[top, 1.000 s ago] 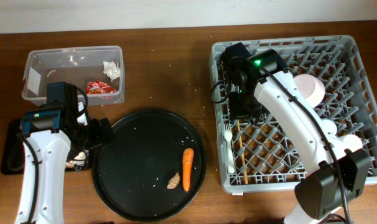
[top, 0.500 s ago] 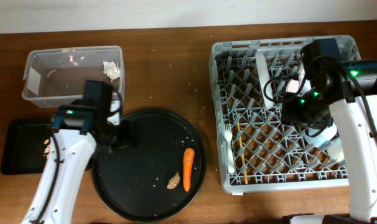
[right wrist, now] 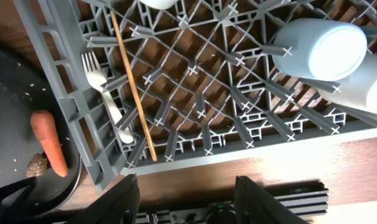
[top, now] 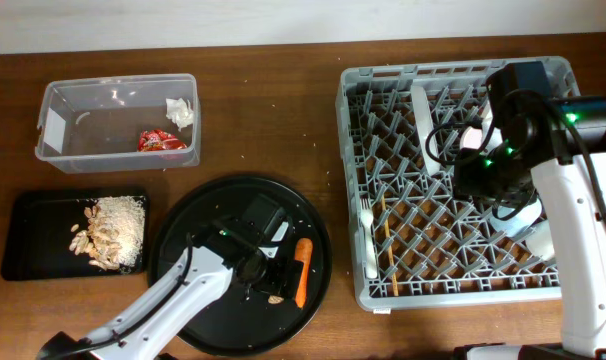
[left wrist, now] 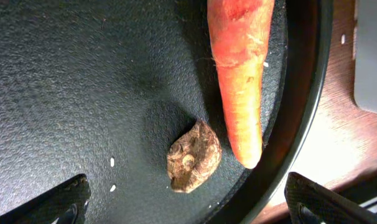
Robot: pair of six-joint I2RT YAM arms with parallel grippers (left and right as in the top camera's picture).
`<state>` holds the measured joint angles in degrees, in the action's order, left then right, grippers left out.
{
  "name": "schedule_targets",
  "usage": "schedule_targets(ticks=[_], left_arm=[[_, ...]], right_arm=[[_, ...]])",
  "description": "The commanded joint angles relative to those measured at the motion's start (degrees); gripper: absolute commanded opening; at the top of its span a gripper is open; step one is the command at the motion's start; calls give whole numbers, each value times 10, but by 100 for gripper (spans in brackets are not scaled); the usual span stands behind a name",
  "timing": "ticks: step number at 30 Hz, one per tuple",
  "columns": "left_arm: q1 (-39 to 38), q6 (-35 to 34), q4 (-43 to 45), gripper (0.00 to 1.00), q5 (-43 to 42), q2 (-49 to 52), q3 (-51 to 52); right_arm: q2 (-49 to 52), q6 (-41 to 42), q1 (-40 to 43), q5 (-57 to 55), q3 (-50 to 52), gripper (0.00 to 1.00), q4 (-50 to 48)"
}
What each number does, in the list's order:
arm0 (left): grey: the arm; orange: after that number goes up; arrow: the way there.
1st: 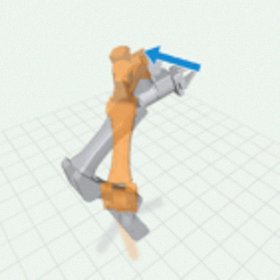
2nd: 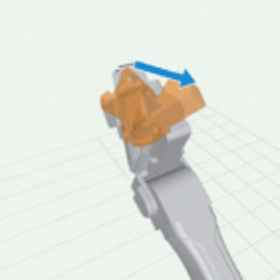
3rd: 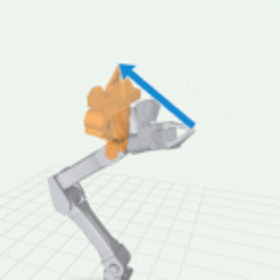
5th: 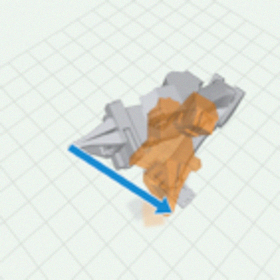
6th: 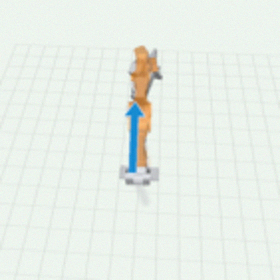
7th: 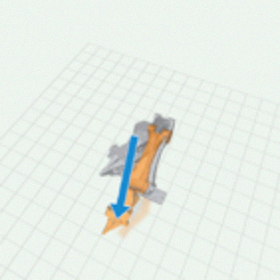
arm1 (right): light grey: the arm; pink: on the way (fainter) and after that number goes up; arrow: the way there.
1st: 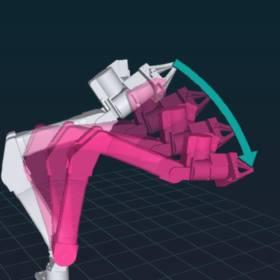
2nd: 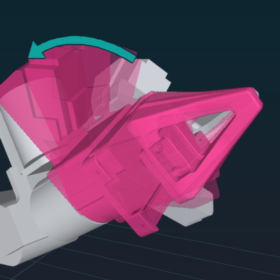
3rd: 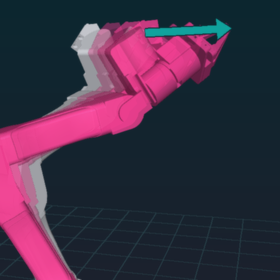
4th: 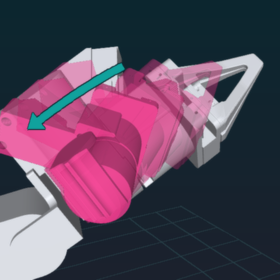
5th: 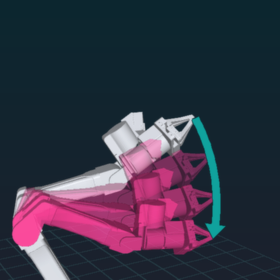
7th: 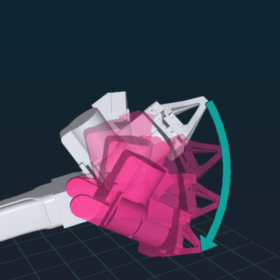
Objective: Sort waste into correct bins and load items into the dishwasher rack
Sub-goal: 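Grasp the brown mushroom with the left gripper and drop it on the small tray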
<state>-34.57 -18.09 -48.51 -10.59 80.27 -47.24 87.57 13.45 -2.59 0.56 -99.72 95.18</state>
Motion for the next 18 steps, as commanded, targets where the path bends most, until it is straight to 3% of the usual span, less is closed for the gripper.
schedule_targets(ticks=[1, 6, 9, 11, 14, 15, 18], left_arm=[[-3, -8, 5, 99, -6, 24, 16], [-3, -21, 5, 99, -6, 111, 16], [-3, -21, 15, 92, -6, 143, 16], [-3, -21, 32, 67, -6, 143, 16], [-3, -21, 38, 40, -6, 143, 12], [-3, -21, 38, 34, -6, 143, 9], [-3, -21, 37, 34, -5, 143, 4]], right_arm=[[-11, -1, 4, 3, 1, 53, 0], [-11, -1, 4, 3, 1, 53, 0], [-11, -2, 4, 3, 1, 53, 0], [-11, -1, 4, 3, 1, 53, 0], [-11, -1, 4, 3, 1, 53, 0], [-11, -2, 4, 3, 1, 53, 0], [-11, -1, 4, 3, 1, 53, 0]])
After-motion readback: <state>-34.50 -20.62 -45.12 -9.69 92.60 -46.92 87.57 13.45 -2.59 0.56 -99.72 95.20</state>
